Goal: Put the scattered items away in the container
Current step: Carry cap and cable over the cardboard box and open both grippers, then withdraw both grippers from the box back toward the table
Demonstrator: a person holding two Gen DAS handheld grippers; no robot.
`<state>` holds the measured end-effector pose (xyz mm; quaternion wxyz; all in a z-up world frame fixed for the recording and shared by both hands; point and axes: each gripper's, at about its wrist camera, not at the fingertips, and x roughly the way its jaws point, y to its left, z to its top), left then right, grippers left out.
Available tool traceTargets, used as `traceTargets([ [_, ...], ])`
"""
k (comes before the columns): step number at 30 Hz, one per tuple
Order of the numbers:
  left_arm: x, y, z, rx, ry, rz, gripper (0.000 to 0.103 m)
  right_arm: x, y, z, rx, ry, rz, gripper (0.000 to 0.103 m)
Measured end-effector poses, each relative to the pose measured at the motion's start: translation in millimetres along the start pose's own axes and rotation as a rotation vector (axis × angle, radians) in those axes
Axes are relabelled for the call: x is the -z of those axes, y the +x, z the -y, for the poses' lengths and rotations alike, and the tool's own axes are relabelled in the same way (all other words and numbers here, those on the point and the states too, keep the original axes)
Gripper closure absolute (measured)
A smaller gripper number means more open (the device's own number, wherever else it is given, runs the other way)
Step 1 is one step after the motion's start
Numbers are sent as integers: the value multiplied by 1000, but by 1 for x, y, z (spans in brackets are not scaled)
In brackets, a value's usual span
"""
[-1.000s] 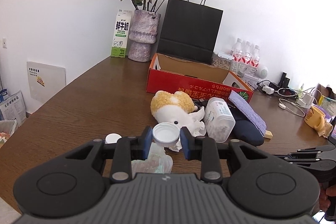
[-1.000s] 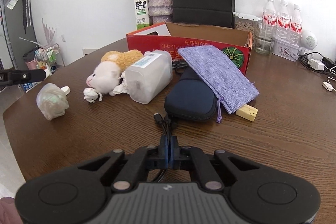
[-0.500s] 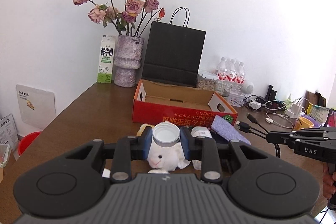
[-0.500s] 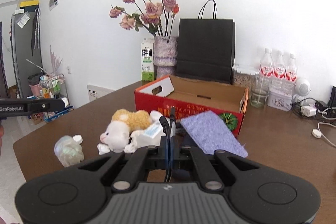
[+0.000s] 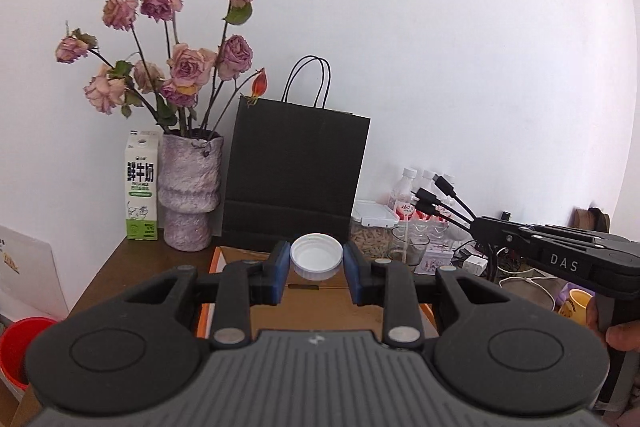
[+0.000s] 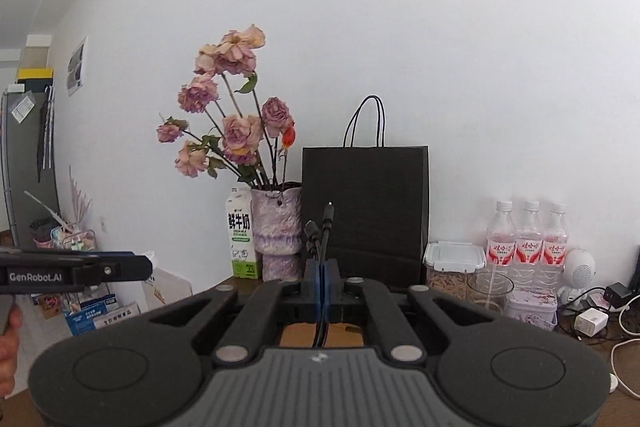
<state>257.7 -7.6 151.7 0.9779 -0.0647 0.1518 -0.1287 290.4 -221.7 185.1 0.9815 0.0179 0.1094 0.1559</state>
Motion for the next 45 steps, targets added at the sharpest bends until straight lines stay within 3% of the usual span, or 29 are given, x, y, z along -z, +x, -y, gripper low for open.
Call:
traceTargets([
  [5, -10, 87, -8, -6, -40, -108, 73, 2, 80, 15, 20, 28, -65, 102],
  [11, 21, 188, -26, -56, -59, -268, 73, 50, 156, 38, 34, 121, -178, 102],
  [17, 52, 247, -32, -85, -46, -362, 73, 95, 199, 54, 82, 127, -258, 102],
  [21, 67, 261, -30, -94, -26, -395, 73, 112, 211, 53, 109, 81, -324, 101],
  [23, 71, 262, -27, -103, -2, -404, 69, 117, 214, 53, 119, 70, -353, 93],
  [25, 71, 259, -26, -113, 13, -394, 49, 117, 212, 53, 126, 60, -363, 87],
  [27, 69, 254, -24, -132, 31, -370, 36, 116, 209, 52, 132, 51, -358, 71],
  [28, 68, 252, -24, -141, 40, -357, 31, 115, 208, 51, 133, 46, -356, 58],
  [31, 64, 246, -22, -161, 62, -328, 18, 112, 203, 49, 141, 25, -352, 45],
  [33, 60, 244, -21, -174, 68, -318, 12, 109, 201, 47, 156, 12, -351, 31],
  [34, 59, 242, -21, -180, 70, -314, 2, 108, 199, 46, 160, 5, -347, 21],
  [35, 57, 240, -21, -187, 73, -305, 0, 107, 197, 44, 161, 0, -342, 12],
  [38, 53, 233, -19, -191, 86, -284, 0, 103, 191, 41, 164, -11, -336, 0],
  [45, 44, 207, -15, -202, 122, -258, 0, 92, 158, 32, 161, -45, -310, 0],
])
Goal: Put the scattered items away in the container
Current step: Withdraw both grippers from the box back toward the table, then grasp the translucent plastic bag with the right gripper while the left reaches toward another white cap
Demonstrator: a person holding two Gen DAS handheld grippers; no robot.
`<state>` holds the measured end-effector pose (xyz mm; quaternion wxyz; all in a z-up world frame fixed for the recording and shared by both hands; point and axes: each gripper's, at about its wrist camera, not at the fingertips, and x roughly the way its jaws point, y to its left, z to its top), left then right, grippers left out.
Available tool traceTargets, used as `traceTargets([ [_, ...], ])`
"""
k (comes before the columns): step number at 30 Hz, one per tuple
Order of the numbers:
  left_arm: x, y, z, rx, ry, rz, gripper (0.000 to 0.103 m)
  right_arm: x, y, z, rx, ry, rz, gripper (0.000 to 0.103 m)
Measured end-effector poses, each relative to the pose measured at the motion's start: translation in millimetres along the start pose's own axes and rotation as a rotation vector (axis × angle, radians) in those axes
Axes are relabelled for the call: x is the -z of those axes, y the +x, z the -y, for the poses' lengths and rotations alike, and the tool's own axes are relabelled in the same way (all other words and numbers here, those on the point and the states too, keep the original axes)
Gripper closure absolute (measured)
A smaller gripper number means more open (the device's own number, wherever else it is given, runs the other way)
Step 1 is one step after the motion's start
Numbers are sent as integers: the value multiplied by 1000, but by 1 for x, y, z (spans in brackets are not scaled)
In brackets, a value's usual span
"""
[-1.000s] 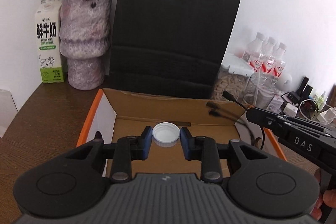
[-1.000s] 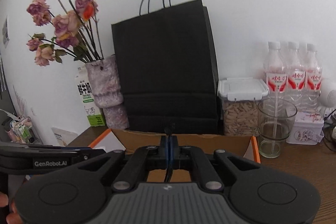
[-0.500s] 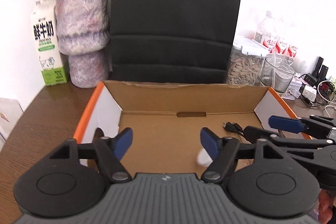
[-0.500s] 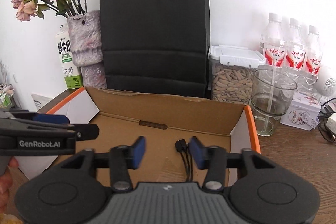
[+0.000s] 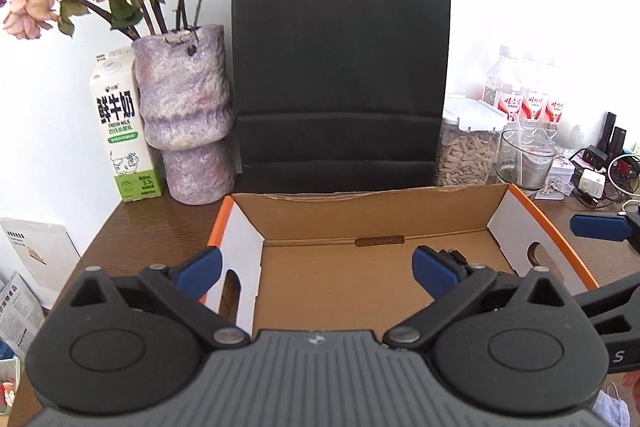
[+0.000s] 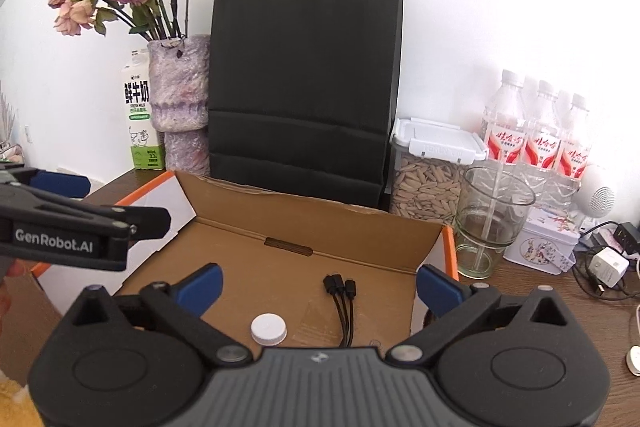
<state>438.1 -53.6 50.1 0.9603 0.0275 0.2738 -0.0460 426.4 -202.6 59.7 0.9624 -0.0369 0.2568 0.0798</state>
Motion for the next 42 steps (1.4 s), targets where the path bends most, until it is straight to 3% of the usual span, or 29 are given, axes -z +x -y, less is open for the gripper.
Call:
traceTargets([
  [11, 21, -97, -24, -2, -3, 117, 0, 28, -100, -5, -49, -30, 73, 0],
  [18, 66, -167, -43, -2, -27, 153, 0, 73, -157, -21, -72, -45, 66, 0],
  [24, 125, -215, -55, -56, -24, 124, 0, 121, -195, -28, -75, -20, 25, 0],
  [29, 167, -239, -66, -57, -129, 80, 0, 153, -214, -37, -83, -1, -9, 0],
  [37, 205, -257, -71, -51, -170, 20, 0, 180, -225, -57, -109, -6, -60, 0],
  [42, 215, -266, -83, -88, -160, 6, 0, 184, -225, -89, -177, -50, -66, 0],
])
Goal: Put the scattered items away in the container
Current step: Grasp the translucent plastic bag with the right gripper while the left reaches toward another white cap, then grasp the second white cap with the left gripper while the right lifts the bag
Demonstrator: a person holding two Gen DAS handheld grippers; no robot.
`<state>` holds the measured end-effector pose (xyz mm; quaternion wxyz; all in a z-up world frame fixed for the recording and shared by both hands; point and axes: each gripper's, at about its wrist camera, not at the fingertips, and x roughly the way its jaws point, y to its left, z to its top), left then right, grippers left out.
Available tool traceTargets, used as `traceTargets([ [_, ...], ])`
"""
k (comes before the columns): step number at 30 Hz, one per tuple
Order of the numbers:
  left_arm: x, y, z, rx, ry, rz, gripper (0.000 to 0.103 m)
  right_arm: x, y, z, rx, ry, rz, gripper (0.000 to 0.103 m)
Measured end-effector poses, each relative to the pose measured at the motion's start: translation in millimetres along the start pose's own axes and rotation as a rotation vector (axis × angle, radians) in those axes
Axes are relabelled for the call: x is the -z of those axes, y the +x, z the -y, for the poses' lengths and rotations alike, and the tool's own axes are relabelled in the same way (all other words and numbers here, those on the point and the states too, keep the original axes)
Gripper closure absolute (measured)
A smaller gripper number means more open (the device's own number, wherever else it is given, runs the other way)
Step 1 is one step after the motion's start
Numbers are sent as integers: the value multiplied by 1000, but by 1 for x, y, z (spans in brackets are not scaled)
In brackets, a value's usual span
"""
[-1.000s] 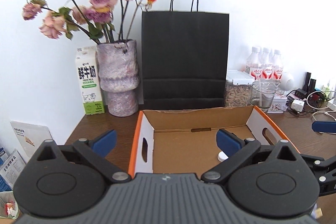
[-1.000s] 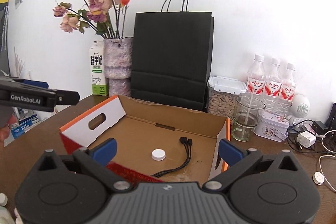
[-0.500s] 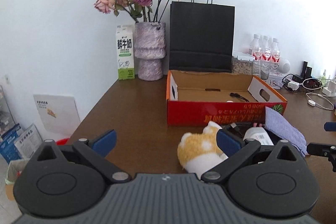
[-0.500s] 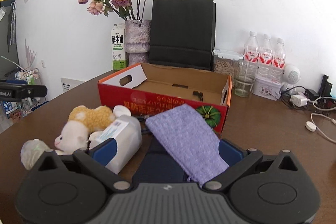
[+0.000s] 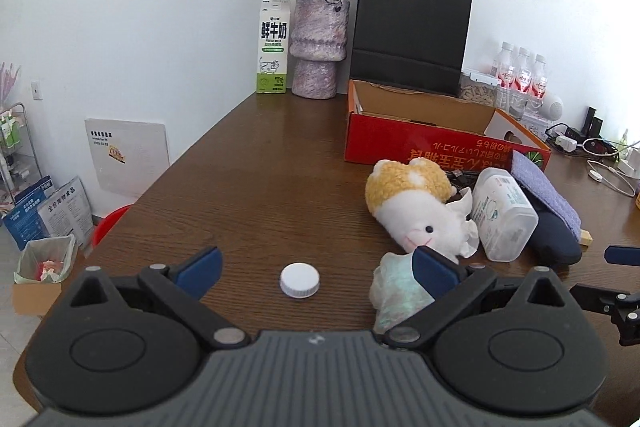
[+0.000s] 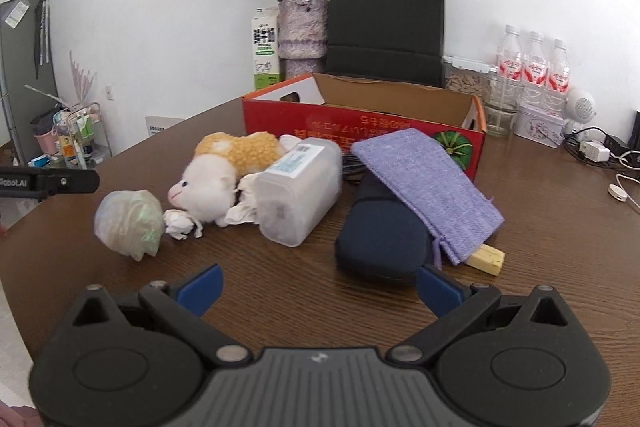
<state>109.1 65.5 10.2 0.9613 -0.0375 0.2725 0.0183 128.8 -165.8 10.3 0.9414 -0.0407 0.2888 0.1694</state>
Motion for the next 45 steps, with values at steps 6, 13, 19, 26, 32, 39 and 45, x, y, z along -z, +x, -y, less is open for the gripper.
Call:
traceTargets([
  [6, 10, -12, -28, -40, 1, 5, 0, -12, 14, -45, -74, -76, 7, 0],
  [13, 9, -8, -54, -51, 32, -19, 0, -27, 33, -85, -82, -83, 6, 0],
  [19, 11, -1, -68, -24, 34, -22, 0, -31, 46, -112, -98, -86, -4, 0],
  [26, 16, 7, -76, -3, 24, -38, 0, -36, 66, -130, -113, -102, -5, 24],
  [32, 18, 14, -76, 15, 17, -54, 0, -34, 64, -127, -123, -109, 9, 63],
  [39, 14, 31, -57, 70, 42, -69, 0, -40, 43, -102, -108, -47, 95, 64],
  [45, 8, 49, -40, 93, 56, -74, 11, -42, 25, -74, -20, -8, 130, 64],
])
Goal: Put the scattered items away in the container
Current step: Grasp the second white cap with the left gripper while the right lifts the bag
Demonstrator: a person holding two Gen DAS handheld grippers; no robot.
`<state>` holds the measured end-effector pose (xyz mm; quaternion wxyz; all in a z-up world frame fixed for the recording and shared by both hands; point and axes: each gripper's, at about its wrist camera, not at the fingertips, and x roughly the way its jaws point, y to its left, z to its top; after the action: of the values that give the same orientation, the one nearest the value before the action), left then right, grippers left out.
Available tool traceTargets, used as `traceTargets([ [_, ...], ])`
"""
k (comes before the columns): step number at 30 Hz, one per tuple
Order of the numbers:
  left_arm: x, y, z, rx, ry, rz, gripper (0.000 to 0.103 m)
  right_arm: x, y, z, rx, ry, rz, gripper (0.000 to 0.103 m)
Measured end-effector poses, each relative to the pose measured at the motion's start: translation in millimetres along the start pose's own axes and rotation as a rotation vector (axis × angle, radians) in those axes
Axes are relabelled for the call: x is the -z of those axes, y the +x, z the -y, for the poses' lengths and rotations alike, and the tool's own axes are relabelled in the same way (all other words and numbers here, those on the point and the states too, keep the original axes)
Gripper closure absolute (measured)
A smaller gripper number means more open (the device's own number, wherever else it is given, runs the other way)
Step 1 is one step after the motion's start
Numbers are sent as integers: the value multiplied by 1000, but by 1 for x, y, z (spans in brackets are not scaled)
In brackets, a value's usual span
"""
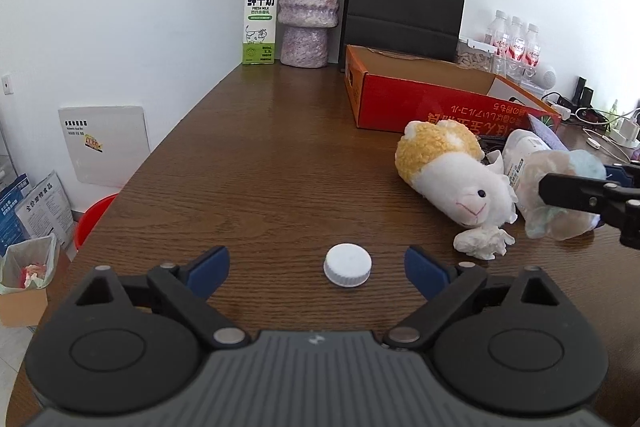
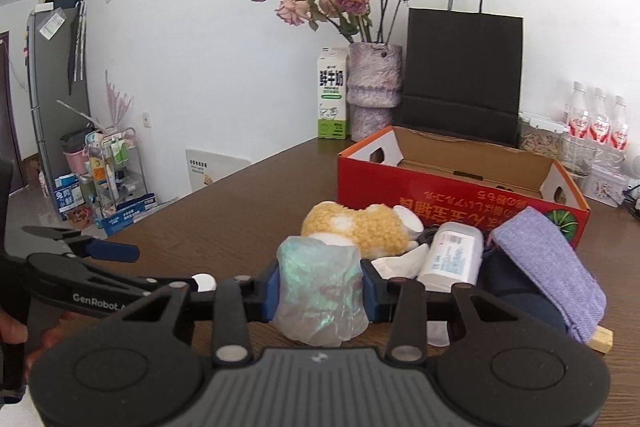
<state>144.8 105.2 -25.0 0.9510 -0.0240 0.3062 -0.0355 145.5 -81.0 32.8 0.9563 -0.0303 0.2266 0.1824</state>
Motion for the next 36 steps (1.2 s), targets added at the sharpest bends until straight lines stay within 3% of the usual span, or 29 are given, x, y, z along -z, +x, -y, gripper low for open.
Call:
traceTargets([
  [5, -3, 9, 10, 12, 18, -15, 27, 5, -6, 20, 43, 33, -4, 64],
  [10, -2, 15, 20, -4, 45, -36, 51, 13, -9, 34, 80, 62, -20, 64],
  [14, 1, 20, 22, -25, 39, -45, 59, 17, -11, 42, 109, 75, -23, 64],
  [16, 1, 21, 22, -40, 39, -39, 73, 18, -12, 47, 117, 85, -23, 64],
  [36, -13, 4, 32, -75, -11, 6, 74, 25, -35, 80, 106, 129, 24, 64],
])
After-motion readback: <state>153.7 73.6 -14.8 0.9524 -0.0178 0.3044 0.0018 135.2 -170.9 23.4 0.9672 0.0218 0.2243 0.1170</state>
